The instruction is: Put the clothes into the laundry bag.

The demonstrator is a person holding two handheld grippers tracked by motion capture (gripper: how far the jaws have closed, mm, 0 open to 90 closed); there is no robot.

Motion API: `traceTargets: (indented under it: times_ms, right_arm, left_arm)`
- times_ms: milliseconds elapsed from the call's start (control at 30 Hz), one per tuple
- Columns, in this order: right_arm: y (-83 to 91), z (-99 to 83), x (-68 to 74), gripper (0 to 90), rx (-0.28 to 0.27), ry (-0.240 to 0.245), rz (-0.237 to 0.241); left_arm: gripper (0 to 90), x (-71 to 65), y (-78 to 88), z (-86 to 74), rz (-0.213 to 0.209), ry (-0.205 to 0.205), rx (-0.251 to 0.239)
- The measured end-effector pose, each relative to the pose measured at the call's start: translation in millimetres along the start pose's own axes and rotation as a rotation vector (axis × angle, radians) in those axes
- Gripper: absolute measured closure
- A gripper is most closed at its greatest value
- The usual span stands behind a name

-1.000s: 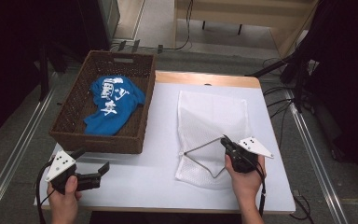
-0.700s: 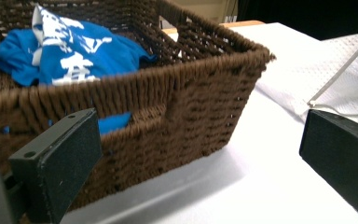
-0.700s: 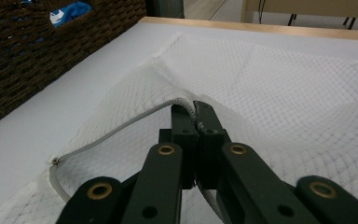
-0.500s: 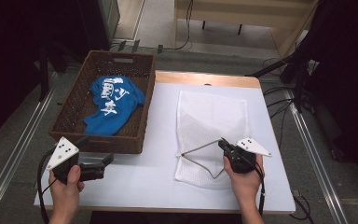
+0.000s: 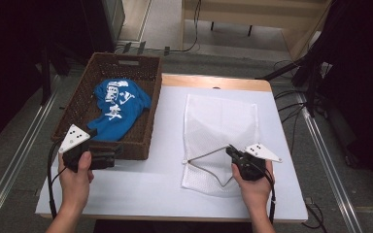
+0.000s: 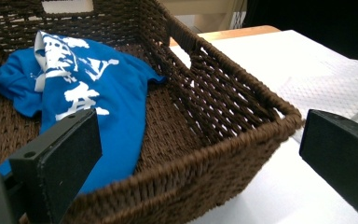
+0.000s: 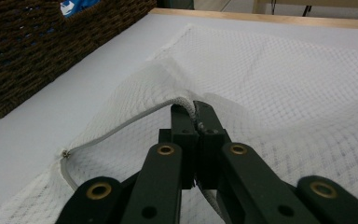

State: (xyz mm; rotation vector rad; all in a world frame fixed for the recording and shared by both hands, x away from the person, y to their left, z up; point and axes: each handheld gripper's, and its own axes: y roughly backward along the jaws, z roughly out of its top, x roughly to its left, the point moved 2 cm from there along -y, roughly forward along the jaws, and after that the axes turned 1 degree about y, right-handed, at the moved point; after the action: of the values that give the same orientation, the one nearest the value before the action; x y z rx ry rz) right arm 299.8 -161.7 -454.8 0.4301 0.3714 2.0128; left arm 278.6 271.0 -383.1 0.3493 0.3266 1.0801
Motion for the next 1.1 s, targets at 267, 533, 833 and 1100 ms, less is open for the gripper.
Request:
traceTargets:
  times_ms: [267, 533, 833, 1100]
  right_arm:
    - [-1.1, -0.4, 0.6, 89.5, 0.006, 0.006, -0.002]
    - [-1.0, -0.7, 0.3, 89.5, 0.007, 0.007, 0.003]
    - [-0.3, -0.7, 0.4, 89.5, 0.007, 0.004, 0.007]
    - [-0.5, -0.9, -0.3, 89.5, 0.005, 0.006, 0.008]
  left_arm:
    - [0.0, 5.5, -16.5, 20.5, 0.012, 0.008, 0.021]
    - [0.0, 13.0, -26.6, 36.0, 0.042, 0.011, 0.024]
    - [0.0, 22.1, -46.8, 57.9, 0.064, 0.015, 0.034]
    - [0.0, 35.1, -62.7, 71.5, 0.071, 0.026, 0.043]
